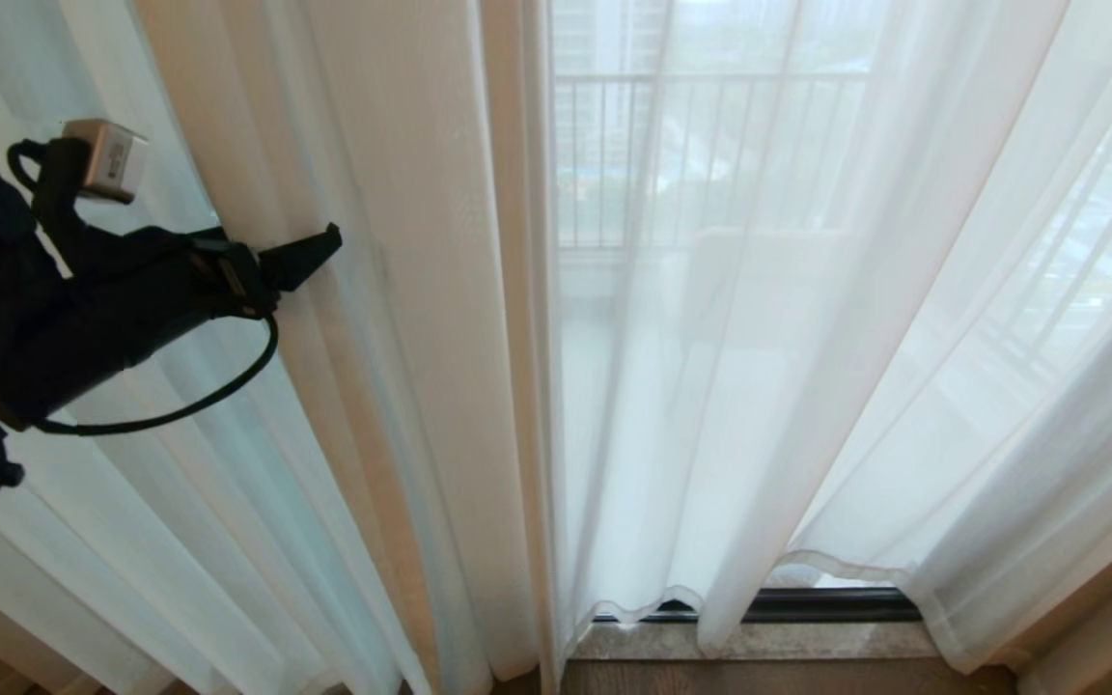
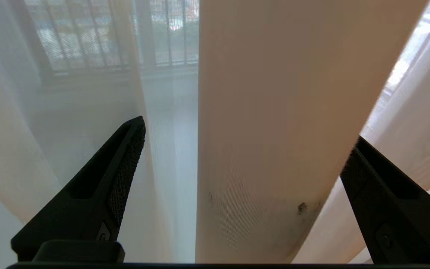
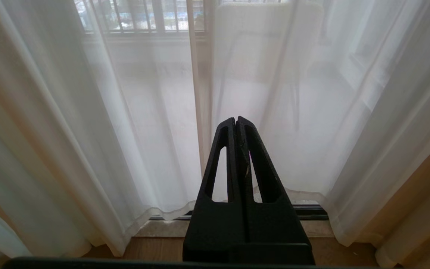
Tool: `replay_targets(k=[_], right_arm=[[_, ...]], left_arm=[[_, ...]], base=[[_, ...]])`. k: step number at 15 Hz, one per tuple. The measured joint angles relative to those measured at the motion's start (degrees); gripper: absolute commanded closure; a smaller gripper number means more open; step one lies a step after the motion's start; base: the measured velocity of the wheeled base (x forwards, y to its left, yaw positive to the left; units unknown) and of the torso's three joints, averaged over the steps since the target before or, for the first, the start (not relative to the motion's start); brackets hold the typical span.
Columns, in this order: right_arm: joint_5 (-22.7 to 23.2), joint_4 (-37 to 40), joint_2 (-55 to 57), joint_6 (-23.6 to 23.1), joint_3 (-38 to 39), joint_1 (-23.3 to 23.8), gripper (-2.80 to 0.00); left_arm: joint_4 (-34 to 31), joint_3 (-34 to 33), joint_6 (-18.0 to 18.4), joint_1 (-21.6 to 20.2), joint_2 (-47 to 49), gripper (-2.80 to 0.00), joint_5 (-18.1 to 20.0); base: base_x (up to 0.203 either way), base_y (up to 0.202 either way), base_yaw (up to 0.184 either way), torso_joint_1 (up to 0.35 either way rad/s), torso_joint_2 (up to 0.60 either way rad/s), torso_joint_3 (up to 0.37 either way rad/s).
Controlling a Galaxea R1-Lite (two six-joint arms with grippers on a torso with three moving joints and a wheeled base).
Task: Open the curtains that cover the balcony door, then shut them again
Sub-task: Pull the inner curtains open on both sides
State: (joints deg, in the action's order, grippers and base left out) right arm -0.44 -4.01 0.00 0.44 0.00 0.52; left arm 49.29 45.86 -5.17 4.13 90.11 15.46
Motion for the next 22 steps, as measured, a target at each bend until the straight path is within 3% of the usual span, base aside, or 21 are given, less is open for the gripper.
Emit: replay_targets(k=[2, 3, 13, 18, 22], right_arm=[[0.0, 0.0, 0.0, 0.0, 0.0, 0.0, 0.0], [0.0, 0.0, 0.0, 0.0, 0.0, 0.0, 0.0], [0.0, 0.0, 0.0, 0.0, 0.0, 0.0, 0.0], [0.0, 0.0, 0.0, 0.0, 0.0, 0.0, 0.0], [0.0, 0.0, 0.0, 0.0, 0.0, 0.0, 0.0]], left_arm=[[0.2, 0.2, 0.1, 0.0, 1.0, -2.8, 0.0], [0.9, 0.2, 0.1, 0.0, 1.4, 0.0, 0.0], [5.9, 0.3, 0.1, -0.5, 4.1, 0.0, -1.2], [7.0, -0.4, 0.1, -0.7, 4.0, 0.0, -3.7], [7.1, -0.6, 0.2, -0.9, 1.8, 0.0, -7.9]], base=[[0.0, 0.0, 0.0, 0.0, 0.0, 0.0], [0.0, 0.0, 0.0, 0.0, 0.0, 0.0], [0.0, 0.0, 0.0, 0.0, 0.0, 0.0], [0.0, 0.0, 0.0, 0.0, 0.0, 0.0], [0.0, 0.0, 0.0, 0.0, 0.0, 0.0]])
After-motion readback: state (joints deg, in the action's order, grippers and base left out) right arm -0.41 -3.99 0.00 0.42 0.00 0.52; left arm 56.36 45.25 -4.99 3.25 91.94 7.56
